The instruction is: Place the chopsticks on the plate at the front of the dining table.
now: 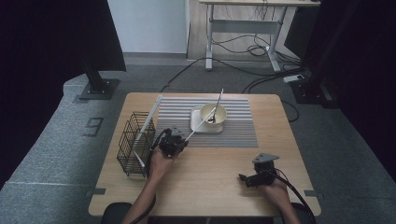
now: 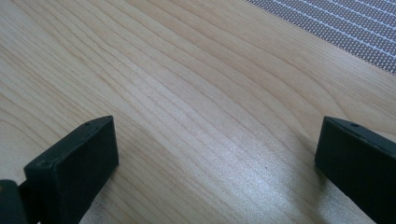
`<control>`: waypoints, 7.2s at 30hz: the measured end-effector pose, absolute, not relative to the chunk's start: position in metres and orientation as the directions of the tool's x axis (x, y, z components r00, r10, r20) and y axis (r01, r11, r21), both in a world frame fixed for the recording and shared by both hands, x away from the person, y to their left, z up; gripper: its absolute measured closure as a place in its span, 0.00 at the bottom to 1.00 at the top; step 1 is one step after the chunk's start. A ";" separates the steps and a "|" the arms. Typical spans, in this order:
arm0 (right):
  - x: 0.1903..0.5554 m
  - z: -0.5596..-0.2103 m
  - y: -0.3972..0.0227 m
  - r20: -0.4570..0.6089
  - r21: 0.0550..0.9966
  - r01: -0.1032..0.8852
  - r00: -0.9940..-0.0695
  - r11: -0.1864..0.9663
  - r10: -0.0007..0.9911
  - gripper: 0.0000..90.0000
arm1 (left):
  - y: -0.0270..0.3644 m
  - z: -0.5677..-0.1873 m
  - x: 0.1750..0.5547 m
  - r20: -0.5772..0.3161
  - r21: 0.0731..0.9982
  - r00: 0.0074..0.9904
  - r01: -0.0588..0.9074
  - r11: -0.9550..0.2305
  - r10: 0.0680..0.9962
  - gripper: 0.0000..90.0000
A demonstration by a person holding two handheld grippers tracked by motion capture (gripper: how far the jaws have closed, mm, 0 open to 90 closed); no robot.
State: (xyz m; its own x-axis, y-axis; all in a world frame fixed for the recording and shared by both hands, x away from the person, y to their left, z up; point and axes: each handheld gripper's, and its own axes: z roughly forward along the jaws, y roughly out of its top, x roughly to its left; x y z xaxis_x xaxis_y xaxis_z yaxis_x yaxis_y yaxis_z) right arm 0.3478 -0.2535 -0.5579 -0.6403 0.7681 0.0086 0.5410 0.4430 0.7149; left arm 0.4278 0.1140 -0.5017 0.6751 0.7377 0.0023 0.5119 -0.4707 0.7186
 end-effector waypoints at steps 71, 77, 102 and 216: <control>0.348 -0.558 -0.253 0.010 0.715 0.542 -0.640 0.442 0.769 0.00 | 0.115 -0.522 0.496 -0.007 0.679 0.602 0.589 -0.438 0.798 0.63; 0.348 -0.558 -0.253 0.009 0.715 0.541 -0.640 0.443 0.768 0.00 | 0.115 -0.531 0.490 0.000 0.654 0.609 0.600 -0.461 0.793 0.79; 0.348 -0.558 -0.253 0.009 0.715 0.541 -0.640 0.443 0.768 0.00 | 0.074 -0.535 0.479 0.005 0.656 0.679 0.552 -0.514 0.734 0.80; 0.348 -0.558 -0.253 0.009 0.715 0.541 -0.640 0.442 0.768 0.00 | 0.113 -0.551 0.342 0.000 0.654 0.797 0.456 -0.603 0.604 0.00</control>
State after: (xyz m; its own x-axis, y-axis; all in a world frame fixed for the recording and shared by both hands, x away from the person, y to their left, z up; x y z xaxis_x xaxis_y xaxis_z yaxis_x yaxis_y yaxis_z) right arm 0.3478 -0.2534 -0.5580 -0.6400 0.7683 0.0095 0.5413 0.4420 0.7153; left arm 0.3423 0.1128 -0.5506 0.7972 0.6037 0.0003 0.4563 -0.6029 0.6544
